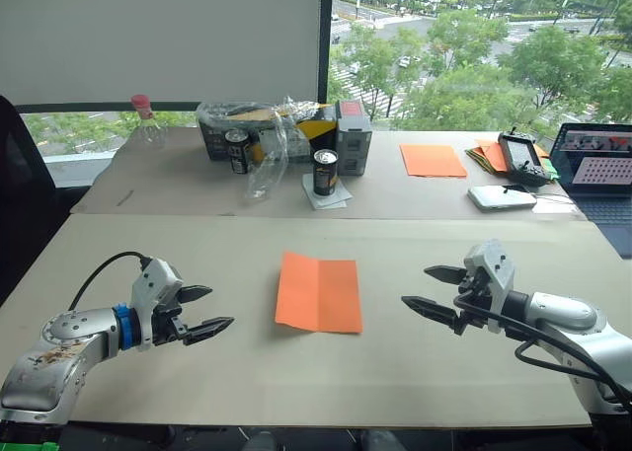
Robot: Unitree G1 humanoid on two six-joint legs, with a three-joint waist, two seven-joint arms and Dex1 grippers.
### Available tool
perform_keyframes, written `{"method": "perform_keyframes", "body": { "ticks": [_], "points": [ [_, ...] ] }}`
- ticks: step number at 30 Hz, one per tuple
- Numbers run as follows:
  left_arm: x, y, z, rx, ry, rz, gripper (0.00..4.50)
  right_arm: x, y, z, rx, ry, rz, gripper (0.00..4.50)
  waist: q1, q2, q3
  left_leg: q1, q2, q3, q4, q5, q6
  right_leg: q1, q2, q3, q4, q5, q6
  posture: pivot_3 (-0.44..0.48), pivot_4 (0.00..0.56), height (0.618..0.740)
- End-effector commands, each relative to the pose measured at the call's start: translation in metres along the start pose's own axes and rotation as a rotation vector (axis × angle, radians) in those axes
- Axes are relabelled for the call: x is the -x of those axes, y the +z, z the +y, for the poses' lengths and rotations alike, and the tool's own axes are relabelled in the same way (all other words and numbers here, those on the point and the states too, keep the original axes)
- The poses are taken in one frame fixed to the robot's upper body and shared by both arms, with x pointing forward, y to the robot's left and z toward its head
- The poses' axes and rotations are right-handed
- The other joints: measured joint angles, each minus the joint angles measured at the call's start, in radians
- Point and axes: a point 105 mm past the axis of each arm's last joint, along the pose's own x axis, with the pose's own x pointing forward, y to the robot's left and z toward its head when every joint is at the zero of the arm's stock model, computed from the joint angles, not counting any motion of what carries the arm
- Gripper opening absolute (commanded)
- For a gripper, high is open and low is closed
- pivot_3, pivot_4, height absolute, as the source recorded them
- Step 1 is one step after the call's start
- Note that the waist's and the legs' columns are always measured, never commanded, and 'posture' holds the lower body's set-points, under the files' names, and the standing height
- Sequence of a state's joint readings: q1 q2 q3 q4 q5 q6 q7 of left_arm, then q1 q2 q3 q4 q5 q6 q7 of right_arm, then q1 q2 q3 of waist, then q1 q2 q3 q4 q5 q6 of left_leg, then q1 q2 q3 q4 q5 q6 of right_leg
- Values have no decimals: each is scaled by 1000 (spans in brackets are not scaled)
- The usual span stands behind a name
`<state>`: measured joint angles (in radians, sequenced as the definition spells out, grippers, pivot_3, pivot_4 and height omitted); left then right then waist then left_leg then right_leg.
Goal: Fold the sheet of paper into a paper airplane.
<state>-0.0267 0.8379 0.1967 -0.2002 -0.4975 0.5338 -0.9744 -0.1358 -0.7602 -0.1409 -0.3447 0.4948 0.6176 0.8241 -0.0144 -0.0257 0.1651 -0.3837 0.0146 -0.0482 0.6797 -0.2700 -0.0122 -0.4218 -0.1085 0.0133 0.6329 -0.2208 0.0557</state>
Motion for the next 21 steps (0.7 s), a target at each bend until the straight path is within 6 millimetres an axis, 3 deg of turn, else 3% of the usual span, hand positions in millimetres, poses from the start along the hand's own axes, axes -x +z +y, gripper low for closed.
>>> {"method": "perform_keyframes", "body": {
  "ticks": [1, 8, 14, 21],
  "points": [
    [1, 12, -3, -2, -55, -8, 4500, 11, 13, 1, 53, 14, -26, 4420, 0, 0, 0, 0, 0, 0, 0, 0, 0, 0, 0, 0, 0, 0, 0, 0, 150, 715],
    [-12, 58, -27, -163, -328, -30, 4500, 15, 20, 45, 90, 240, 134, 4420, 4, 0, 0, 0, 0, -1, 1, 0, 0, 1, 0, 0, 0, 0, 0, 0, 150, 715],
    [-33, 77, -33, -265, -409, -30, 2687, 1, 39, 61, 119, 271, 82, 4500, -5, 0, 0, -1, 0, -1, 1, 0, 0, 0, 1, 0, 0, 0, 0, 0, 150, 715],
    [-79, 81, -24, -255, -361, -82, 277, -9, 36, 57, 160, 191, 105, 4500, 6, 0, 0, -3, -1, -1, 3, 1, 0, 1, 1, 0, 0, 0, 0, 0, 150, 715]
  ]
}}
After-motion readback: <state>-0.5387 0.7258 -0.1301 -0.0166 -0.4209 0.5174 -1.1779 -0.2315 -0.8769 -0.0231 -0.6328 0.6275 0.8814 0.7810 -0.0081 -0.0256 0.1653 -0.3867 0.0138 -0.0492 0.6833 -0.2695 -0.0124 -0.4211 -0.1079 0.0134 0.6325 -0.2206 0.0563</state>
